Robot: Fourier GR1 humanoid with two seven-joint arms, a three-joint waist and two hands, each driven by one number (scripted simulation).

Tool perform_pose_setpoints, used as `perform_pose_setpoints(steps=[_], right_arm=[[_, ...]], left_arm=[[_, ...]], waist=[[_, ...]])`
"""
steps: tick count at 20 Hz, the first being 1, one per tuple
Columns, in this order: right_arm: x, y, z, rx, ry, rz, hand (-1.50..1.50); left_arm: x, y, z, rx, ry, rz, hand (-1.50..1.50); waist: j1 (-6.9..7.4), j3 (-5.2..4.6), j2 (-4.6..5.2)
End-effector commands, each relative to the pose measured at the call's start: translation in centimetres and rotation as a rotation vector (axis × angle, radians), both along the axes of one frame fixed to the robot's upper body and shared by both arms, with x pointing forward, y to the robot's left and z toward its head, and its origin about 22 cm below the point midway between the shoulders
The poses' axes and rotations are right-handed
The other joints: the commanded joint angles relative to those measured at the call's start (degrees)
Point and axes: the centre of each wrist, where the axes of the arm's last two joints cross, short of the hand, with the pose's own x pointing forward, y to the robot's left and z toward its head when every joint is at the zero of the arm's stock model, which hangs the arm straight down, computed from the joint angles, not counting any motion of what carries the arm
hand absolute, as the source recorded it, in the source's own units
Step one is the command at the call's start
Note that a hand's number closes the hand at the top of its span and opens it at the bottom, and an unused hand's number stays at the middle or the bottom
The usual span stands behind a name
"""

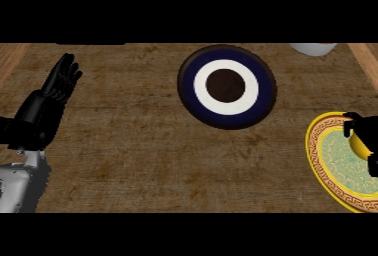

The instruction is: Pick the lemon from the plate and place it in the plate

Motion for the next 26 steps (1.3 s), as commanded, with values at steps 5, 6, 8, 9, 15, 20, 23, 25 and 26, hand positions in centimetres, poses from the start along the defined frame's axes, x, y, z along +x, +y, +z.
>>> perform_pose_setpoints(steps=[5,6,8,9,15,20,23,25,26], right_arm=[[-5.2,0.5,-6.5,0.296,-0.172,-0.699,1.5],[-6.7,0.1,-7.7,0.324,-0.171,-0.82,1.5],[-7.5,1.9,-8.4,0.352,-0.262,-0.93,1.5],[-7.8,2.2,-8.0,0.372,-0.331,-0.958,1.5],[-10.0,10.3,-7.2,0.513,-0.581,-0.953,1.5],[-11.0,16.9,-2.5,0.62,-0.796,-0.79,1.5],[-11.1,20.3,2.1,0.739,-0.944,-0.672,1.5],[-12.3,22.2,3.7,0.777,-0.993,-0.626,1.5],[-13.2,22.8,4.4,0.793,-0.995,-0.631,1.5]], left_arm=[[-1.2,2.8,-0.9,0.004,0.047,0.116,0.0],[-1.3,3.1,-0.9,0.004,0.051,0.146,0.0],[-1.5,3.2,-0.8,0.015,0.042,0.142,0.0],[-1.5,3.7,-0.9,0.021,0.056,0.152,0.0],[-1.5,2.5,-0.1,0.004,0.024,0.1,0.0],[-1.8,2.3,0.1,0.013,0.006,0.074,0.0],[-0.8,0.9,0.3,0.006,0.033,0.042,0.0],[-0.8,1.2,0.0,-0.007,0.022,0.045,0.0],[-2.0,1.7,-0.9,-0.002,0.016,0.035,0.0]], waist=[[-8.04,0.48,-2.19],[-10.03,0.66,-2.44],[-8.79,0.28,-2.16],[-9.17,0.1,-2.2],[-5.94,0.03,-1.56],[-3.64,0.02,-1.19],[-3.61,0.1,-0.84],[-2.38,0.17,-0.56],[-1.46,0.18,-0.58]])
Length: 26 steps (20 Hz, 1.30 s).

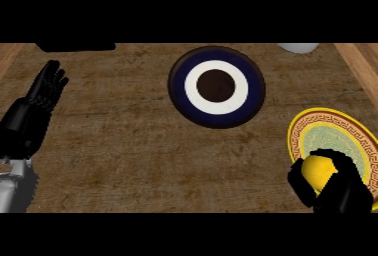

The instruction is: Pick the lemon from the plate and place it in the plate

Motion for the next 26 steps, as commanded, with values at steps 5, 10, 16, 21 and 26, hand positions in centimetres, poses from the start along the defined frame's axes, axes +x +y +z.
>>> perform_pose_setpoints(steps=[5,10,16,21,26], right_arm=[[-2.4,7.3,8.3,-0.013,-0.138,0.077,1.5],[0.8,9.8,11.0,-0.007,-0.134,0.11,1.5],[8.3,12.0,12.2,0.057,-0.145,0.154,1.5],[13.3,12.1,10.8,0.1,-0.114,0.135,1.5],[18.2,10.8,9.5,0.079,-0.055,0.099,1.5]], left_arm=[[0.4,-1.5,-0.6,-0.023,-0.004,-0.063,0.0],[1.4,0.7,1.0,0.0,-0.029,-0.063,0.0],[1.4,-1.4,0.5,-0.003,-0.017,-0.063,0.0],[1.9,-2.3,0.7,-0.017,-0.026,-0.062,0.0],[1.9,-1.8,2.6,-0.005,-0.03,-0.075,0.0]], waist=[[2.81,0.31,0.91],[3.19,0.4,1.09],[3.9,0.42,1.24],[4.15,0.44,1.38],[4.33,0.46,1.45]])
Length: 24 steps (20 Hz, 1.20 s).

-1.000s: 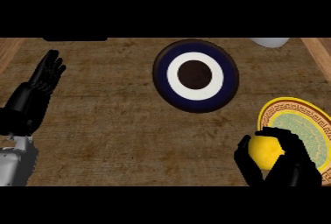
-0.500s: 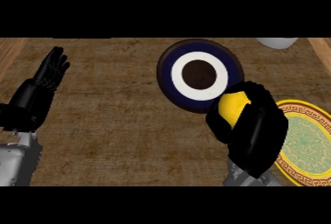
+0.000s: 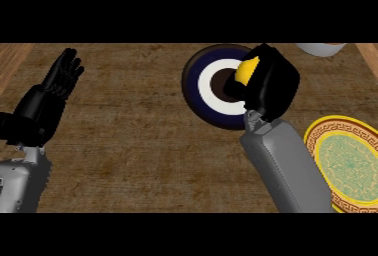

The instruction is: Pick the lemon from the plate and place it in the plate

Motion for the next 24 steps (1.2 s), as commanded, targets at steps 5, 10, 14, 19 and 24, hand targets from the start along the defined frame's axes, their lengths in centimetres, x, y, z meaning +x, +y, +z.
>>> perform_pose_setpoints(steps=[5,10,14,19,24], right_arm=[[7.0,-0.6,-2.6,0.052,0.083,-0.07,1.5],[8.4,-1.6,-3.7,0.215,0.07,-0.118,-1.5],[9.0,-2.2,-6.1,0.262,0.068,-0.073,-1.5],[9.4,-2.0,-6.0,0.285,-0.099,-0.032,-1.5],[10.5,-2.1,-2.2,0.36,-0.309,-0.062,-1.5]], left_arm=[[0.8,-1.5,0.4,-0.003,0.004,0.001,0.0],[0.9,0.1,-0.2,0.003,-0.012,-0.006,0.0],[1.1,-0.7,0.4,-0.005,-0.008,-0.01,0.0],[0.5,-0.4,-1.2,-0.002,-0.012,-0.023,0.0],[0.0,0.0,-0.4,0.003,-0.011,-0.015,0.0]], waist=[[0.38,0.04,0.29],[0.79,0.05,0.6],[1.16,0.1,0.67],[1.53,0.09,0.74],[1.21,0.09,0.46]])
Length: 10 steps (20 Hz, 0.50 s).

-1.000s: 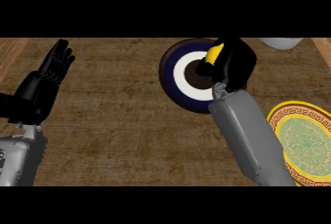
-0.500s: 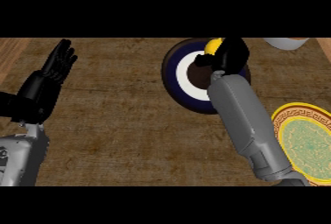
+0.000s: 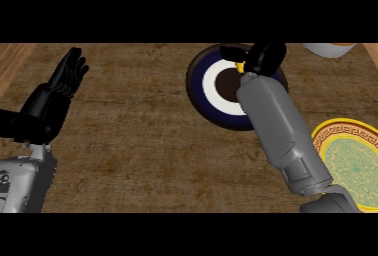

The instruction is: Pick the lemon from the plate and place it in the plate

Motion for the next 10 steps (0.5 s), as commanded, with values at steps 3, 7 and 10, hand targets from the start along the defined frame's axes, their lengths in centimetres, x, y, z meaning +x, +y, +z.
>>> perform_pose_setpoints(steps=[3,7,10], right_arm=[[-0.2,-1.1,0.8,0.155,-0.212,-0.066,-1.5],[-1.7,-2.2,-0.3,0.211,-0.282,-0.082,-1.5],[-3.4,-2.8,-1.0,0.235,-0.318,-0.084,-1.5]], left_arm=[[-0.2,0.4,-1.3,-0.011,0.025,0.008,0.0],[-0.9,0.9,-0.9,0.011,0.014,0.044,0.0],[-0.4,3.0,-1.1,0.01,0.013,0.036,0.0]], waist=[[-0.74,0.03,-0.25],[-1.94,-0.02,-0.94],[-3.14,-0.09,-1.2]])
